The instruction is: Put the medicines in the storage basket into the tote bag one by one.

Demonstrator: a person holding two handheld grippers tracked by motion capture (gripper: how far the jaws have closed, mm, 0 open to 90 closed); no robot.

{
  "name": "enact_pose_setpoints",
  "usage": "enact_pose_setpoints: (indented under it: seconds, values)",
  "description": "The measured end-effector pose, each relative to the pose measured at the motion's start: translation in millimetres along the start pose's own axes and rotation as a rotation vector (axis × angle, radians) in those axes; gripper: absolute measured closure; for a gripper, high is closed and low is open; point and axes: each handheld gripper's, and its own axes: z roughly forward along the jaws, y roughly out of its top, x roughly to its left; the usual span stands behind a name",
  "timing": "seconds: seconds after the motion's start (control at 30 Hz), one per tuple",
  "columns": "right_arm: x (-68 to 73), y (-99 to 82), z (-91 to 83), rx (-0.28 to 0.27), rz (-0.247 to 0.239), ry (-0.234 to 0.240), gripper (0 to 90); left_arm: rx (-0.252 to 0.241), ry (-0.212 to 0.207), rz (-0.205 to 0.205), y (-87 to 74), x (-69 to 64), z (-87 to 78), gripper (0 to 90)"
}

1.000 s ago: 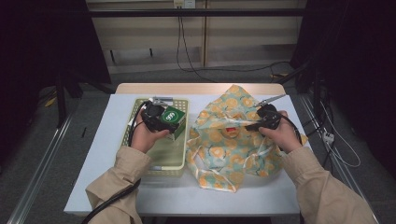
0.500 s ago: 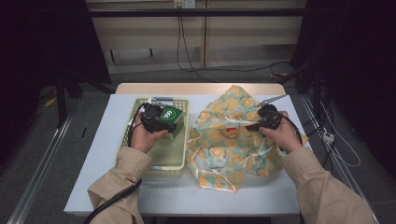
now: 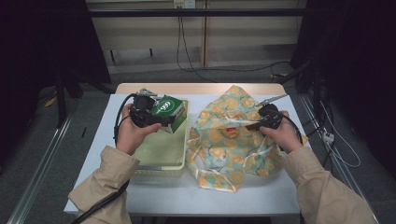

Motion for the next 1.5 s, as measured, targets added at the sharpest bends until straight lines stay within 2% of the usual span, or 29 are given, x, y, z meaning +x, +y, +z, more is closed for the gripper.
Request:
enact_pose_setpoints:
  seconds: [0.1,0.17,0.23,0.4,0.57,0.73,0.8,0.9,1.17,1.2,1.23,1.3,1.4,1.5]
  values:
    - [0.2,0.2,0.1,0.002,-0.001,0.0,89.3,-0.008,-0.025,0.029,6.4,-8.7,-5.6,16.4]
    - [0.4,0.5,0.4,0.002,-0.001,0.0,89.4,-0.004,-0.037,0.059,8.7,-18.6,-5.9,16.4]
    - [0.9,1.0,0.8,0.002,0.001,0.001,89.3,0.001,-0.067,0.081,10.1,-29.6,-4.2,16.4]
    - [1.2,2.0,0.8,0.007,-0.002,0.002,89.3,0.009,-0.139,0.135,12.7,-58.9,3.4,16.4]
    - [1.3,2.1,-0.2,0.005,-0.002,0.001,89.3,0.029,-0.181,0.185,13.8,-84.0,15.3,16.4]
    - [1.8,2.1,0.0,0.005,-0.004,0.003,89.3,0.037,-0.232,0.189,10.8,-97.7,27.2,16.3]
    - [2.4,2.4,0.4,0.008,-0.004,0.003,89.3,0.045,-0.242,0.211,9.5,-103.7,31.3,16.4]
    - [2.7,2.7,0.9,0.01,-0.009,0.004,89.3,0.05,-0.261,0.222,7.4,-112.2,37.2,16.3]
    - [3.0,3.2,0.2,0.011,-0.007,0.004,89.4,0.071,-0.3,0.253,1.6,-129.0,51.1,16.4]
    - [3.0,3.4,0.1,0.01,-0.009,0.004,89.3,0.076,-0.285,0.262,0.8,-131.5,52.0,16.3]
    - [3.1,3.6,-0.2,0.011,-0.009,0.004,89.3,0.073,-0.307,0.258,-0.5,-133.1,54.2,16.3]
    - [3.1,3.9,-0.4,0.01,-0.013,0.004,89.4,0.073,-0.318,0.259,-3.1,-136.9,58.2,16.3]
    - [3.6,4.4,-1.5,0.006,-0.013,0.002,89.3,0.087,-0.323,0.283,-6.3,-142.9,63.9,16.4]
    - [3.6,5.1,-2.8,0.003,-0.012,0.001,89.4,0.093,-0.329,0.284,-10.1,-149.6,71.3,16.3]
